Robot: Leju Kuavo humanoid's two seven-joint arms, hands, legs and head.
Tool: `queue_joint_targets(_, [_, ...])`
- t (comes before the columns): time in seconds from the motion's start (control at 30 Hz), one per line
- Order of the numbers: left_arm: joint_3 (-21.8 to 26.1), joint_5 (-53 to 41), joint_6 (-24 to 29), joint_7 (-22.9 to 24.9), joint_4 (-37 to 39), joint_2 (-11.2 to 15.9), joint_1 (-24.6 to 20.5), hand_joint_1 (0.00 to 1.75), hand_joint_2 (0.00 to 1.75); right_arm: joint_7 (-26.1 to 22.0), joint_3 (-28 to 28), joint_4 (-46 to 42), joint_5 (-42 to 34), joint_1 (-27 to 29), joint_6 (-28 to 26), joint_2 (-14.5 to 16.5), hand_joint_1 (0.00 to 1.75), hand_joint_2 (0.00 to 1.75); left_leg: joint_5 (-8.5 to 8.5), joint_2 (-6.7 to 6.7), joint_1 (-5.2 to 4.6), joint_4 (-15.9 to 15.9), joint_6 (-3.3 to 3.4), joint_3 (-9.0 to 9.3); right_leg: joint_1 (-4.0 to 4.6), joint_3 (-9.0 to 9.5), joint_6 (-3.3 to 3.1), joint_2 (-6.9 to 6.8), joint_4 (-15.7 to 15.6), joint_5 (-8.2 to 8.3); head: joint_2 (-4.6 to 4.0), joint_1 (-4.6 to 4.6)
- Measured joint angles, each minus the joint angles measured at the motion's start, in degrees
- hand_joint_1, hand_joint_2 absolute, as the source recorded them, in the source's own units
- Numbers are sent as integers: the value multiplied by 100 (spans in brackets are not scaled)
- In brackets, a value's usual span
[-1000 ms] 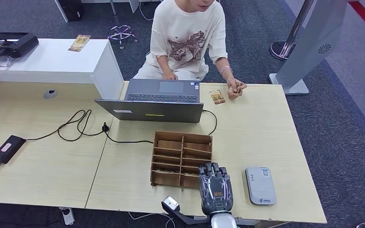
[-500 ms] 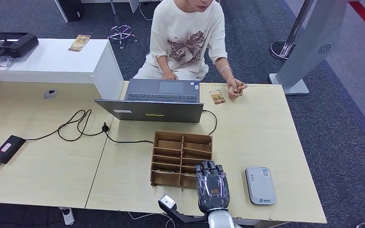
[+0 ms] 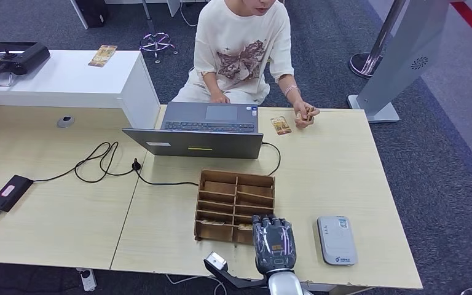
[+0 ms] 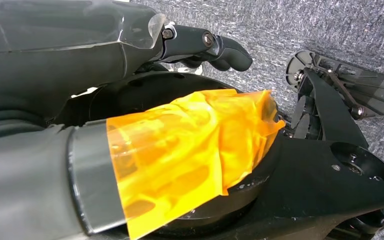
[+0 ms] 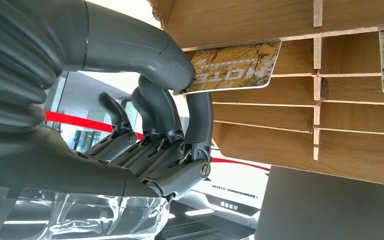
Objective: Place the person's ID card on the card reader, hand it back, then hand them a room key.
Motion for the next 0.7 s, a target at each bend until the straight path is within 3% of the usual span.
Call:
queue_joint_targets(0.23, [0, 4, -1, -2, 0, 0, 0, 0, 0, -180, -39, 12, 0, 13, -85, 33, 173, 175, 0, 0, 0, 0, 0, 0, 0, 0, 0, 0, 0, 0, 0, 0])
queue_joint_targets(0.53, [0, 56, 2, -2, 0, 3, 5, 0, 0, -1161, -652, -227, -77, 307, -331, 299, 175, 175, 0, 0, 0, 0, 0, 1, 0, -1, 0, 1, 0, 0, 1, 1])
queue_joint_targets(0.7, [0, 92, 2, -2, 0, 8, 6, 0, 0, -1654, -1056, -596, -727, 598, -291, 420, 175, 175, 0, 0, 0, 0, 0, 0, 0, -1, 0, 0, -1, -1, 0, 0])
